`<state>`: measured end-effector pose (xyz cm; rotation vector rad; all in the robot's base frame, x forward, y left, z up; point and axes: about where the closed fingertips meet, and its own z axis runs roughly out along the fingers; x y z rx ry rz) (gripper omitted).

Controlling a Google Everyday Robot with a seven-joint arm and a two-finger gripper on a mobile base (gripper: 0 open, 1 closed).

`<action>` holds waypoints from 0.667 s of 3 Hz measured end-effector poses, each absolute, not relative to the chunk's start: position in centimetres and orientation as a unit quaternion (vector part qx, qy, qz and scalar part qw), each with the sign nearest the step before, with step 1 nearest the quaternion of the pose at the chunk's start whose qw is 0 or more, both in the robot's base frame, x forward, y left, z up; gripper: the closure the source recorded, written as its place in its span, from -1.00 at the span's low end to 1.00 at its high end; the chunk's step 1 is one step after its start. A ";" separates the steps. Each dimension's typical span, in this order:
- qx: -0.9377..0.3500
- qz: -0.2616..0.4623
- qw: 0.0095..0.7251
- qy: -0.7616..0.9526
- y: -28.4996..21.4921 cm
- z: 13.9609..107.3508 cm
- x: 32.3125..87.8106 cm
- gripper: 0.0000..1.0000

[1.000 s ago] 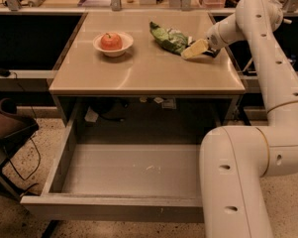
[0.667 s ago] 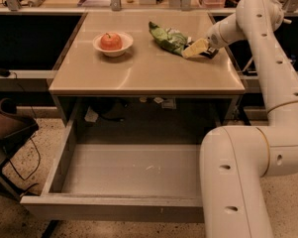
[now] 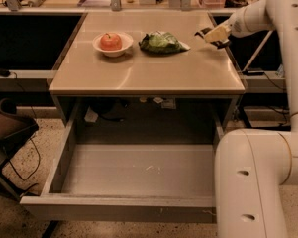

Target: Place rxbar chocolate into top drawer

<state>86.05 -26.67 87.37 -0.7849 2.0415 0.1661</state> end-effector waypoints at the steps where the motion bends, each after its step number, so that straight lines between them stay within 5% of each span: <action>1: -0.297 0.060 0.471 0.828 -31.3 88.9 83.3 1.00; 2: -0.248 0.086 0.404 0.876 -35.2 81.5 79.0 1.00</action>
Offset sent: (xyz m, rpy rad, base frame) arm -0.2928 -0.0040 0.1165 -0.0277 -0.3843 -0.1406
